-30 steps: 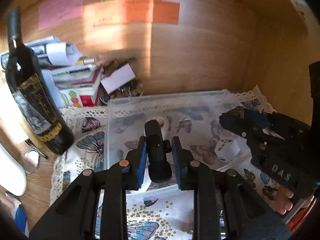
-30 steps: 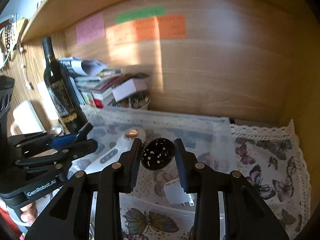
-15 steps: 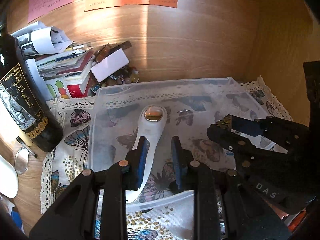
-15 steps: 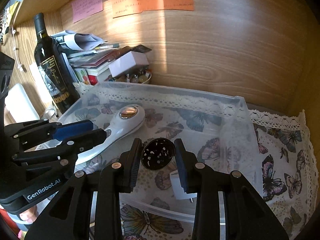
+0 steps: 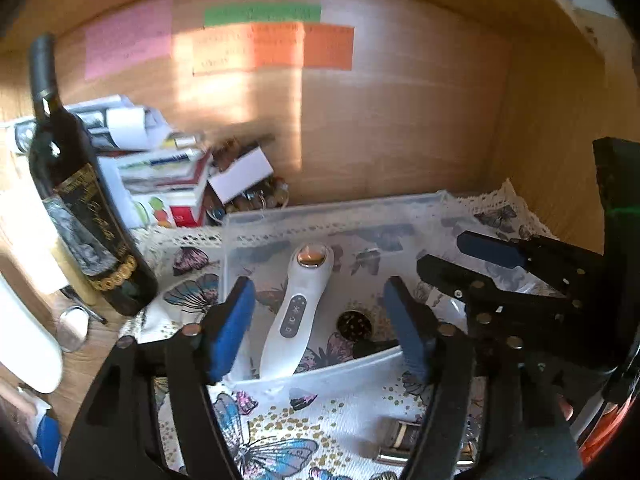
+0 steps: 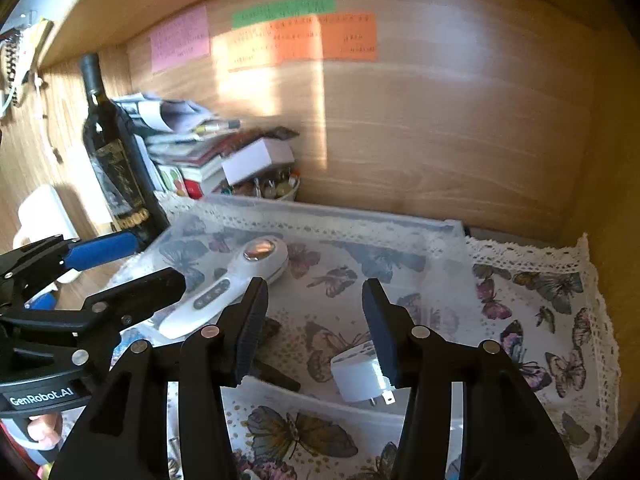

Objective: Organize rigid objects
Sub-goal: 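Release the black item into the box with the left gripper while the right gripper drops the disc, then grasp the silver metal cylinder with the left gripper while the right gripper grasps the keys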

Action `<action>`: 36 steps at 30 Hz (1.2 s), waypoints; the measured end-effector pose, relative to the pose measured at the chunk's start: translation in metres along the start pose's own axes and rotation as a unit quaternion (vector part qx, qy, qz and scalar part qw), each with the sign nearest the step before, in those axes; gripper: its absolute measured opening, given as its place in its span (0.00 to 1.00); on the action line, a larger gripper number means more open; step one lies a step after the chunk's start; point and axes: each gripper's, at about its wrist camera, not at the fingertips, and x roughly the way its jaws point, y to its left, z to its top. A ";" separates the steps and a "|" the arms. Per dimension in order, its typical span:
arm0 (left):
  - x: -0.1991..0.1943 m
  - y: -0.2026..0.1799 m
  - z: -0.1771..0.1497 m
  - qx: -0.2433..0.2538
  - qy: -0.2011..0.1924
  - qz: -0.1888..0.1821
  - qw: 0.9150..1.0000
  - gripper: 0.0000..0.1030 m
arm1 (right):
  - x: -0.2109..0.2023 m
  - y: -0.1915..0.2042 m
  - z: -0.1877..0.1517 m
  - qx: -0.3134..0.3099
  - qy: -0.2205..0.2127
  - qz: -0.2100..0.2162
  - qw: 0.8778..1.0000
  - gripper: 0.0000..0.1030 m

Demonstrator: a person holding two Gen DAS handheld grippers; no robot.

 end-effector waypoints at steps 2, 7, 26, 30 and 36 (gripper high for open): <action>-0.009 -0.001 0.001 0.001 -0.009 0.002 1.000 0.73 | -0.011 0.000 0.001 -0.005 -0.009 0.000 1.000 0.45; -0.033 -0.003 -0.003 0.001 -0.030 0.000 1.000 0.88 | -0.042 -0.001 -0.003 -0.009 -0.038 -0.004 0.999 0.54; -0.029 -0.024 -0.072 0.023 0.053 -0.025 0.998 0.95 | -0.075 -0.014 -0.069 0.005 -0.005 -0.017 1.000 0.64; -0.027 -0.020 -0.086 0.021 0.068 -0.017 0.997 0.95 | -0.067 -0.016 -0.085 0.016 0.024 -0.008 1.000 0.65; -0.021 -0.017 -0.102 0.017 0.094 -0.014 0.995 0.95 | -0.053 -0.002 -0.100 0.008 0.057 0.019 0.998 0.65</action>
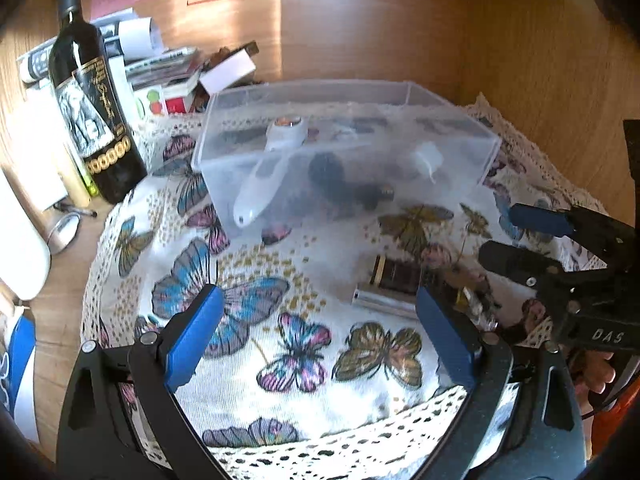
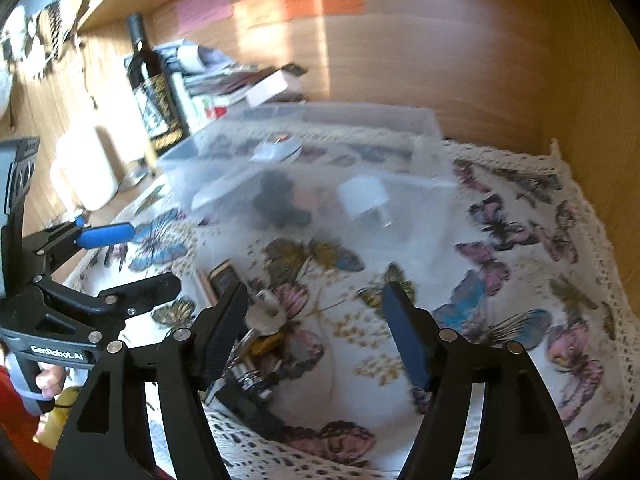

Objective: Organize rigid objects
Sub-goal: 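Grasp the silver metal cylinder with the left gripper while the right gripper grasps the keys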

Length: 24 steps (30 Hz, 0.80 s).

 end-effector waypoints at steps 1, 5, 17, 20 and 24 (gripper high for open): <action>0.001 0.000 -0.001 0.001 0.003 0.000 1.000 0.95 | 0.003 0.002 -0.002 -0.005 0.005 0.001 1.000 0.65; 0.002 -0.004 -0.007 0.007 0.011 -0.003 1.000 0.95 | 0.015 0.008 -0.006 -0.022 0.028 -0.003 0.999 0.64; 0.023 -0.046 -0.006 0.023 0.044 -0.051 0.997 0.95 | 0.018 -0.022 -0.012 -0.013 0.040 -0.056 0.998 0.42; 0.026 -0.048 -0.005 0.007 0.047 -0.068 0.997 0.95 | 0.011 -0.030 -0.013 0.002 0.035 -0.045 0.998 0.42; 0.029 -0.042 -0.006 -0.007 0.051 -0.077 0.996 0.95 | 0.002 -0.025 -0.017 -0.009 0.032 -0.030 0.999 0.42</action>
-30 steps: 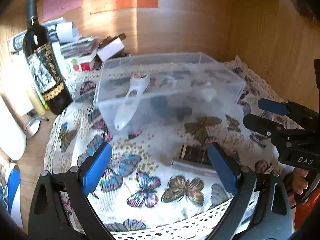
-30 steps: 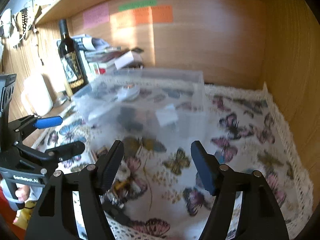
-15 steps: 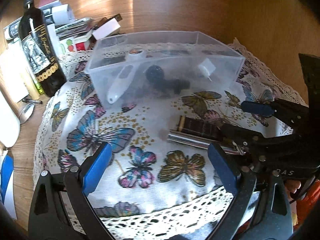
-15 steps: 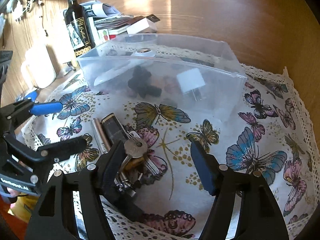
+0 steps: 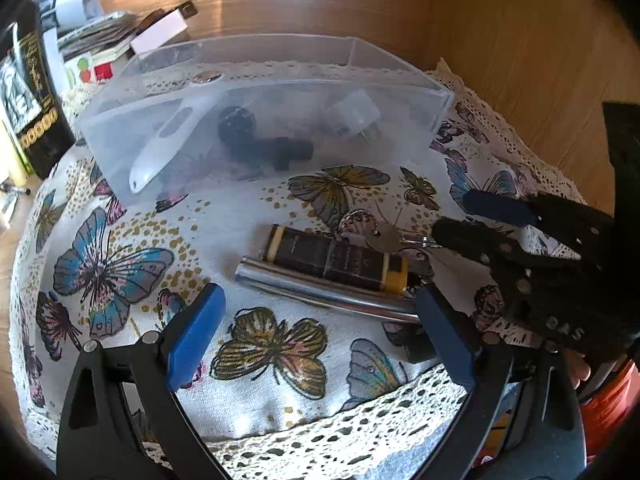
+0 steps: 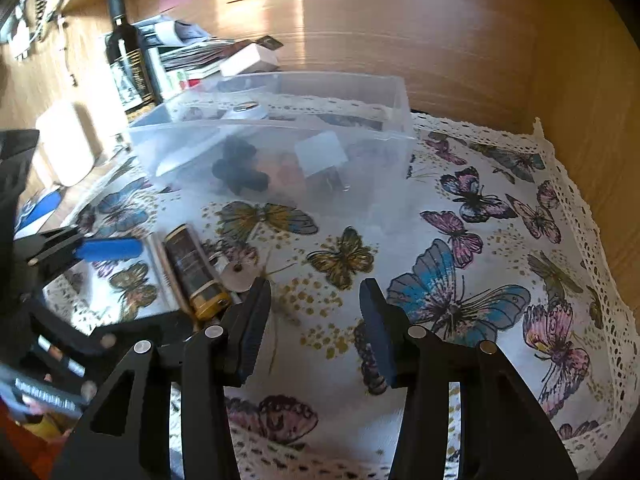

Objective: Organize rigid objects
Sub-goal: 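Grasp the silver metal cylinder with the left gripper while the right gripper grasps the keys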

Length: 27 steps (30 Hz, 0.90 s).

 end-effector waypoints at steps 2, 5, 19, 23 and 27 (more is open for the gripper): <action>-0.003 0.006 -0.001 -0.003 -0.002 0.008 1.000 0.95 | 0.002 0.008 -0.001 -0.015 0.006 0.008 1.000 0.42; -0.006 0.019 -0.005 -0.013 -0.002 0.026 1.000 0.95 | 0.011 0.022 0.000 -0.037 0.014 0.014 0.999 0.42; -0.016 0.020 -0.008 -0.027 0.005 0.001 1.000 0.89 | 0.003 0.030 -0.003 -0.052 0.008 0.013 0.999 0.42; -0.007 -0.002 -0.005 -0.007 -0.002 -0.003 1.000 0.89 | -0.007 0.010 -0.004 -0.026 0.004 0.000 1.000 0.42; -0.002 -0.009 -0.004 0.011 -0.011 0.015 1.000 0.65 | -0.005 0.005 -0.001 -0.013 0.008 0.015 1.000 0.43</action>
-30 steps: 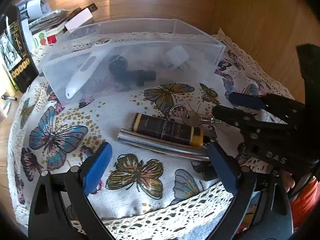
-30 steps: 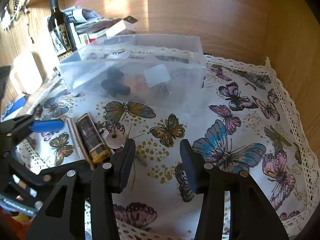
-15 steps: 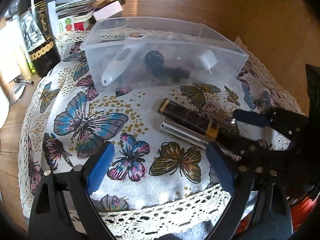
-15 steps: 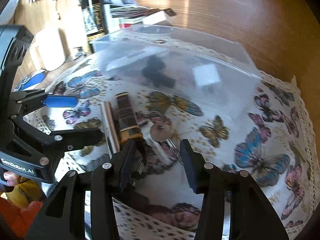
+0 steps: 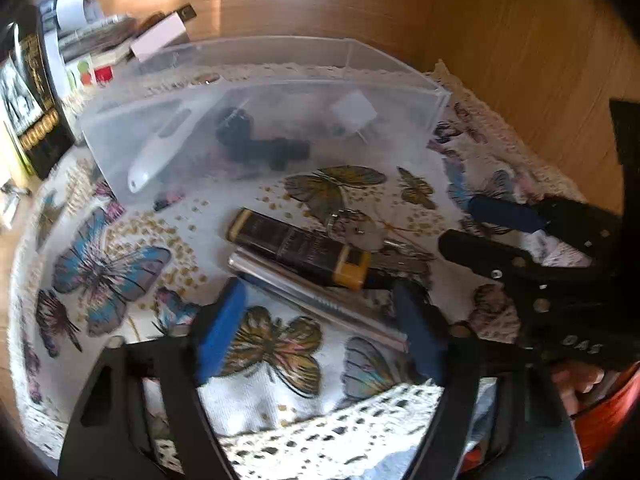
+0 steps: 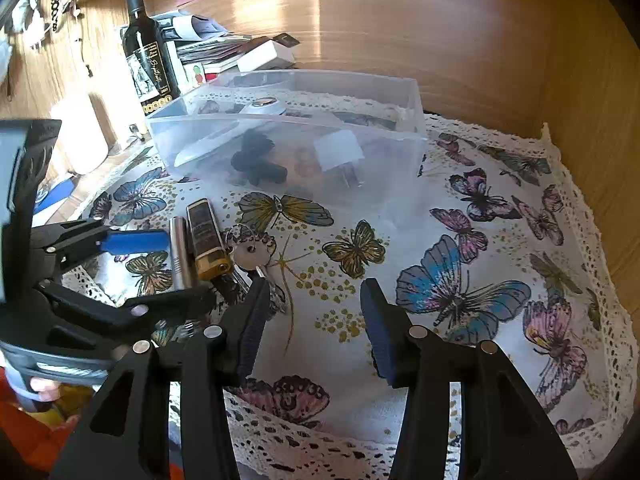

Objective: Organize rigid objects
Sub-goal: 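Grasp the silver metal cylinder with the left gripper while the right gripper grasps the keys, then lower the silver cylinder into the clear box with the left gripper while the right gripper drops the keys in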

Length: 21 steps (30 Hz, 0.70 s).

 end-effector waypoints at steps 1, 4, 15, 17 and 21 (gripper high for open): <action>-0.001 0.001 -0.001 0.005 -0.003 0.006 1.000 0.60 | 0.002 0.002 0.001 -0.004 0.002 0.004 1.000 0.43; -0.004 0.007 -0.003 0.012 -0.003 0.014 1.000 0.42 | 0.009 0.010 0.003 -0.016 0.009 0.012 1.000 0.43; -0.021 0.047 -0.012 0.009 -0.005 0.017 1.000 0.16 | 0.038 0.043 0.015 -0.084 0.041 0.025 0.995 0.43; -0.021 0.051 -0.013 0.006 -0.006 0.016 1.000 0.15 | 0.041 0.044 0.017 -0.082 0.043 0.030 0.995 0.43; -0.019 0.050 -0.012 0.015 -0.014 0.024 0.999 0.15 | 0.044 0.047 0.019 -0.086 0.039 0.035 0.995 0.34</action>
